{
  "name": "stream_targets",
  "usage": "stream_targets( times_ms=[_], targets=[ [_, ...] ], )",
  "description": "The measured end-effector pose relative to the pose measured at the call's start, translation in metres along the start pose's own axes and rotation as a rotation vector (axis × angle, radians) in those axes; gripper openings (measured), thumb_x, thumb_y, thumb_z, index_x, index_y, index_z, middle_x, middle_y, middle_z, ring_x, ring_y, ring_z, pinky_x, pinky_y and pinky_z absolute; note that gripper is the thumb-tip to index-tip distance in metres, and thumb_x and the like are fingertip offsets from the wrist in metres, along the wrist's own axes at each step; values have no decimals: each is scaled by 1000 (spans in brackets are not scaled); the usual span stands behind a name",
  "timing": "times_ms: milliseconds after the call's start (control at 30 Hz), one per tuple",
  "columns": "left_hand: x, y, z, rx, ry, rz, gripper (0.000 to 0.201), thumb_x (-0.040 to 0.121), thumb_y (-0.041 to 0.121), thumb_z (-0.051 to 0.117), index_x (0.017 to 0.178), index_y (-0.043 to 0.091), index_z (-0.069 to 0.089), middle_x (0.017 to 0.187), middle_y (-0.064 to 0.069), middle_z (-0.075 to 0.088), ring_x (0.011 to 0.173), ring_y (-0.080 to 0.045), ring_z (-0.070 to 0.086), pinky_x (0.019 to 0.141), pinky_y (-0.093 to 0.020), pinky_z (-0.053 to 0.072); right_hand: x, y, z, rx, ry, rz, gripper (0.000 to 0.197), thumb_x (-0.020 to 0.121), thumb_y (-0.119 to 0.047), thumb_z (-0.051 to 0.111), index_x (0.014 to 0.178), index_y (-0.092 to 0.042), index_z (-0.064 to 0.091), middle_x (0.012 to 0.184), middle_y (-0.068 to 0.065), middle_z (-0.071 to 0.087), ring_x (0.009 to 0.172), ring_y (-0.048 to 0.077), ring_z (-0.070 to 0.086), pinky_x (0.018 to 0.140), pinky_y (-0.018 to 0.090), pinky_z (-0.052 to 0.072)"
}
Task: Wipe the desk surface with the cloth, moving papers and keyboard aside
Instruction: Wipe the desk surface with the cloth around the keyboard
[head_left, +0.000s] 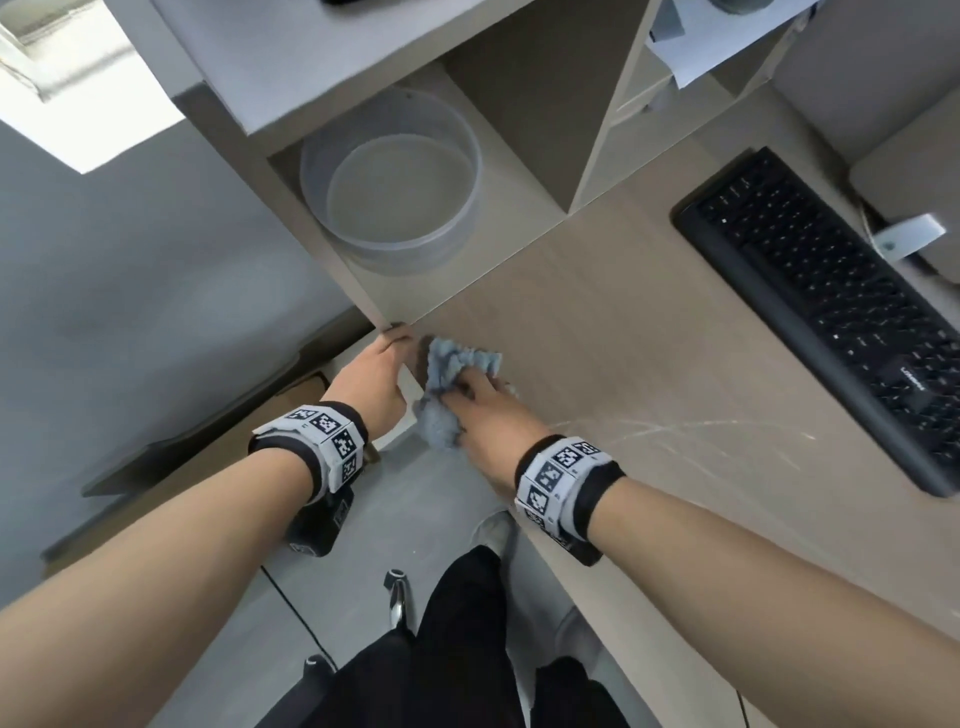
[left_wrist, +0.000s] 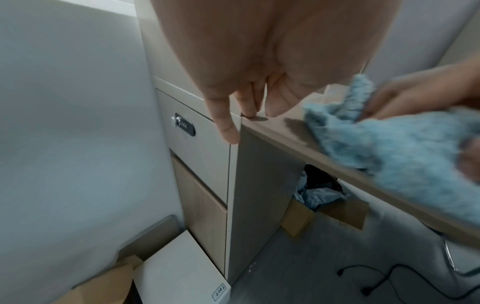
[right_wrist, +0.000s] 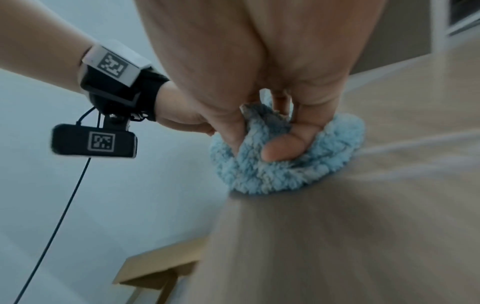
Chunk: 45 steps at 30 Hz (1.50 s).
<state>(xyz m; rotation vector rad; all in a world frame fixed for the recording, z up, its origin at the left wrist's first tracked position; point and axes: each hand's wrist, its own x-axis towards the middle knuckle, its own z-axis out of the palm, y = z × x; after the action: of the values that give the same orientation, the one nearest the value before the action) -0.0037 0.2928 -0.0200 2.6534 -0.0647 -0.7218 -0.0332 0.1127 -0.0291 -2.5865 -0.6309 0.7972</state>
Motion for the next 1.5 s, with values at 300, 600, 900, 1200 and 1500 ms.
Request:
stream_targets(
  times_ms=[300,600,900,1200,1500],
  targets=[
    [-25,37,40,-47,154,-26,57,74,7,42,130,1,50,145,-14,37,126,-40,42,104,-51,40,-70,139,-16,142,332,484,54,87,-16,59,139,-9,46,140,15,33,110,41,54,97,47,48],
    [-36,53,57,70,75,-60,61,76,5,48,138,8,46,149,-8,37,134,-33,32,108,-49,37,-111,68,34,46,147,133,57,86,-14,62,140,-15,44,138,10,36,114,32,49,91,42,50],
    [-33,64,62,207,48,-114,63,80,12,55,140,4,38,148,-14,32,133,-35,28,103,-49,38,-169,219,-25,239,394,887,47,93,-16,57,137,-9,43,143,15,30,111,40,54,94,41,44],
    [-23,94,72,211,110,-59,71,76,6,55,143,9,34,154,-12,24,143,-34,18,113,-49,25,-174,146,21,-34,256,412,57,91,-16,56,145,-18,38,146,5,35,127,29,36,99,43,44],
    [4,83,57,212,105,-58,77,74,6,53,147,17,32,159,-4,19,145,-32,14,120,-46,16,-159,227,-36,84,327,896,46,93,-16,51,137,-5,45,151,13,25,127,38,39,103,49,40]
  ],
)
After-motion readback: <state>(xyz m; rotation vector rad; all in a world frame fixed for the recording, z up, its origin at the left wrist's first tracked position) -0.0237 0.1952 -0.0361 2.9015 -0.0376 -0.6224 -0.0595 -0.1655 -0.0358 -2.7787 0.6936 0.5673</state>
